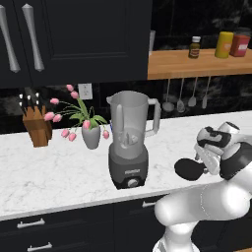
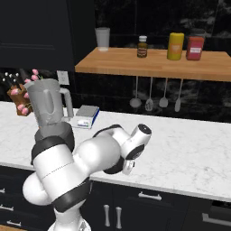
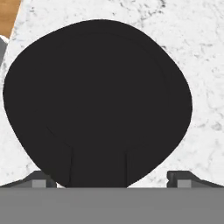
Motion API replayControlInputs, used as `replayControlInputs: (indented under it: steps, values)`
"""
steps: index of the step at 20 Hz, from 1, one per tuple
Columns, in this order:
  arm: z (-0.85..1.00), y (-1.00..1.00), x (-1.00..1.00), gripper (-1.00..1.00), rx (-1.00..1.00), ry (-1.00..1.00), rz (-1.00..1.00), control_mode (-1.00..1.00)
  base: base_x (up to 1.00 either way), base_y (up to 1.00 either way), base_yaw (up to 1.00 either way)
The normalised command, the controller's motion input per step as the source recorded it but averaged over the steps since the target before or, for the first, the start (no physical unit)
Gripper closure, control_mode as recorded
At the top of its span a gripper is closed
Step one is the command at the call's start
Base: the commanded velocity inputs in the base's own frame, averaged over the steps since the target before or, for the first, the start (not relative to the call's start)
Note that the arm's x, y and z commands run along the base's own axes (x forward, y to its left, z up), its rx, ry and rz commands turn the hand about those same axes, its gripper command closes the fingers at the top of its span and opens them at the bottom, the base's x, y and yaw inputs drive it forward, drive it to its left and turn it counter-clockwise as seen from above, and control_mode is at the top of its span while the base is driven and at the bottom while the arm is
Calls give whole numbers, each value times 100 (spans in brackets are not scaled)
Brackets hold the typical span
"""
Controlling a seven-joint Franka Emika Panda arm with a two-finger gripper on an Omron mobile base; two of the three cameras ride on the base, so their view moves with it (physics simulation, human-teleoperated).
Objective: Close the lid blender by securely placing the lid on top.
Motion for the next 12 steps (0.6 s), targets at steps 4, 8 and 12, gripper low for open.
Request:
replayControlInputs:
  steps: [4,8,12]
  values:
    - [-26,0,18,-100,0,0,0,-100,0,0,0]
    - [-62,1,0,100,-8,1,0,-100,0,0,0]
    - [-33,5,-6,100,-7,1,0,-100,0,0,0]
